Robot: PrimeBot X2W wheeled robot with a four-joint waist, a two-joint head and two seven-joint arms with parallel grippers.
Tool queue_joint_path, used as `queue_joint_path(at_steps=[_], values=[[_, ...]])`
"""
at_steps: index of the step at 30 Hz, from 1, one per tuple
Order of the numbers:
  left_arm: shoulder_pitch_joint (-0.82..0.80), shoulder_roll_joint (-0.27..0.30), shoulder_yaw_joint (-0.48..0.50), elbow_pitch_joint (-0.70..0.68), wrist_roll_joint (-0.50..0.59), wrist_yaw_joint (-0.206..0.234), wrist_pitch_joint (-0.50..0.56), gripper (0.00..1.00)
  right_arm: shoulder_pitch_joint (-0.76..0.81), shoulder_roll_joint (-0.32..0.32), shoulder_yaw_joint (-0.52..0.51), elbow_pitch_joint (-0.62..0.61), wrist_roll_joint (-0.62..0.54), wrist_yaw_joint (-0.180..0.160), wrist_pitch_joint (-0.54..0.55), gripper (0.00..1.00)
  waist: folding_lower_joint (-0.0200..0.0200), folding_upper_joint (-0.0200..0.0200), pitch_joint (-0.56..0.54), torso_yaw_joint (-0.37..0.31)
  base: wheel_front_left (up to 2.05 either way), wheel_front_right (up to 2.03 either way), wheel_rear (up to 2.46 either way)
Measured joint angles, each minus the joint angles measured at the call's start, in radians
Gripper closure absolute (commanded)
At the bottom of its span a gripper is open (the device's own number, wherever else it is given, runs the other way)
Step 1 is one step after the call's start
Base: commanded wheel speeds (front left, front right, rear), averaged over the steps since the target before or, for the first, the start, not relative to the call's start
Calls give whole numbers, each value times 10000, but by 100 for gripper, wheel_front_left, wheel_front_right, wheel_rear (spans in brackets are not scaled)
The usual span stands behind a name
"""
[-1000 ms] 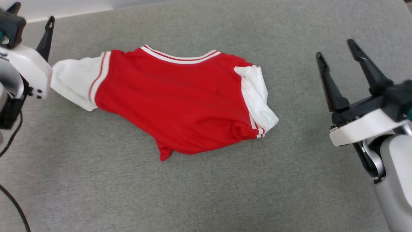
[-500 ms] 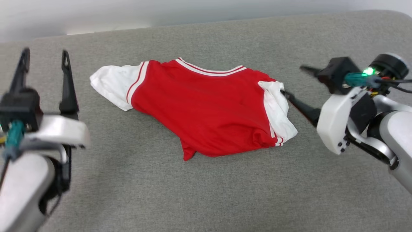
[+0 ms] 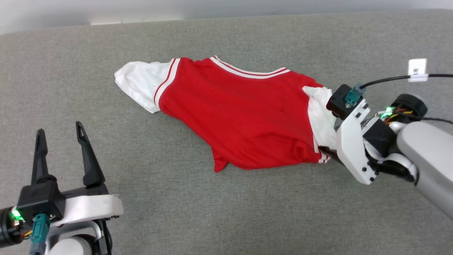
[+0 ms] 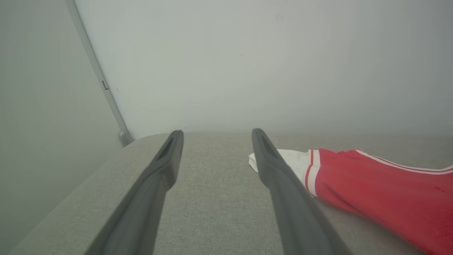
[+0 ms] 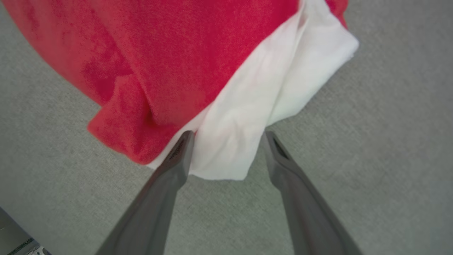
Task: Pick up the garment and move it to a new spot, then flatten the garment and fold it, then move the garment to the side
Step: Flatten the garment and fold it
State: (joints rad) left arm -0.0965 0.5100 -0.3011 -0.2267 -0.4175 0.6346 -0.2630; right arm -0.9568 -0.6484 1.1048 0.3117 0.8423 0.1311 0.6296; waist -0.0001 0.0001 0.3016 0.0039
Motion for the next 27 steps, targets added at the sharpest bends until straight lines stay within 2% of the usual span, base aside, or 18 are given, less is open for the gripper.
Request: queue_joint_path(at_steps=[7,8,9,13,17,24,27], values=[[368,-1262,851,215,903,-1189,0,0,253,696,646,1526,489,-4,-717,0,0,0,181,285,0,0,0],[371,-1386,961,251,1011,-1338,0,0,273,723,679,1626,560,-4,-928,80,0,0,180,289,0,0,0],[401,-1509,1087,291,1114,-1459,0,0,305,732,700,1709,614,-2,-1223,100,0,0,168,277,0,0,0],[683,-1914,1511,449,1457,-1871,0,0,364,685,828,1724,602,4,-2372,100,0,0,5,159,0,0,0],[941,-2297,1845,612,1726,-2220,0,0,405,-125,619,1406,732,2,-3298,100,0,0,-289,-19,0,0,0],[1184,-2794,2113,805,2140,-2828,0,0,1291,-1570,-207,1020,1816,0,-3705,100,0,0,-632,-242,0,0,0],[1214,-2995,2119,986,2320,-3058,0,0,1890,-1820,-583,1384,2395,0,-3733,100,0,0,-672,-221,0,0,0]])
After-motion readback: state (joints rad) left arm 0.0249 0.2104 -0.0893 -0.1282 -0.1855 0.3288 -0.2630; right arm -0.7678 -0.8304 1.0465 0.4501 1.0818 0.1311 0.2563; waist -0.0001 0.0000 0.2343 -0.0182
